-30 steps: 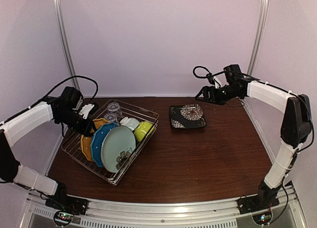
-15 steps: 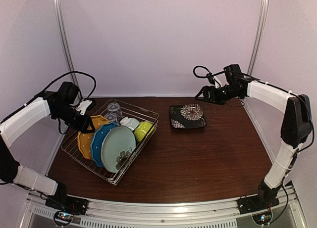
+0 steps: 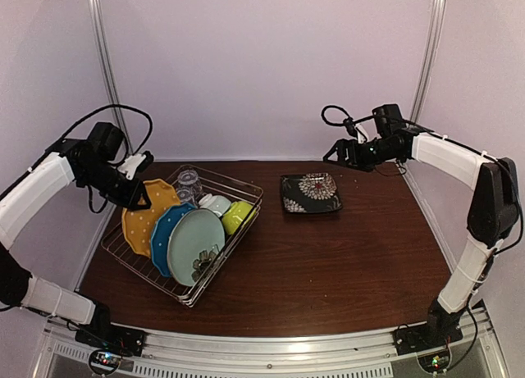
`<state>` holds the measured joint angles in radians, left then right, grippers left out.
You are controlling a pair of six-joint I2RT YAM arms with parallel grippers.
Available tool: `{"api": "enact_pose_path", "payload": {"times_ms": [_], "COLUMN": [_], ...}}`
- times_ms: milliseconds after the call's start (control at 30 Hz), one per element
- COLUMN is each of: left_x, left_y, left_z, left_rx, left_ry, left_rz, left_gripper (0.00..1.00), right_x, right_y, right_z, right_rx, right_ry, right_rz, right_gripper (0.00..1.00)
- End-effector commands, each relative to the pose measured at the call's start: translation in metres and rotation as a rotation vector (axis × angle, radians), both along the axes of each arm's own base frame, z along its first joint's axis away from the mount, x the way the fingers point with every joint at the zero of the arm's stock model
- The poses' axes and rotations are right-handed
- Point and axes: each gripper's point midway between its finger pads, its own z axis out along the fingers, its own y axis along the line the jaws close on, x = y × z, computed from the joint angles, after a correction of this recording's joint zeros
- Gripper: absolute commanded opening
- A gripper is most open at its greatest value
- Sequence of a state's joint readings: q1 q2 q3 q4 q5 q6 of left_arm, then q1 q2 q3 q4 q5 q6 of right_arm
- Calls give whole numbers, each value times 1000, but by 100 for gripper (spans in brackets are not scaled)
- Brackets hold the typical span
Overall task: Unload the mixed dishes from the dish rack
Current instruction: Grab the plate from the dish rack.
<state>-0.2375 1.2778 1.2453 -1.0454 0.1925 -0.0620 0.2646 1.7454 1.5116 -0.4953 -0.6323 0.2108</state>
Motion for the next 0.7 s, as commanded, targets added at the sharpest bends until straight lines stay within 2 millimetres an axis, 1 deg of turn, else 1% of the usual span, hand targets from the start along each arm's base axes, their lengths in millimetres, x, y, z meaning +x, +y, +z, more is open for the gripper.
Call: {"api": "enact_pose_path", "payload": {"times_ms": [0, 133, 467, 567, 667], "left_x": [8, 9, 16, 20, 23], "left_y": [0, 4, 8, 7, 3], "left_z": [46, 64, 112, 133, 157], "left_rx": [-24, -9, -24, -47, -90], "left_ry": [-138, -172, -287, -344, -412], "left_rz": [12, 26, 61, 71, 69], "left_gripper": [0, 0, 0, 0, 0], "right_x": [-6, -6, -10, -14, -19], "right_y": [4, 4, 3, 4, 5], "right_z": [18, 22, 36, 43, 53], "right_rx": [21, 22, 36, 51, 81], "right_ry": [-44, -52, -81, -100, -129], "right_rz": [10, 6, 6, 14, 18], "right_gripper": [100, 100, 100, 100, 100]}}
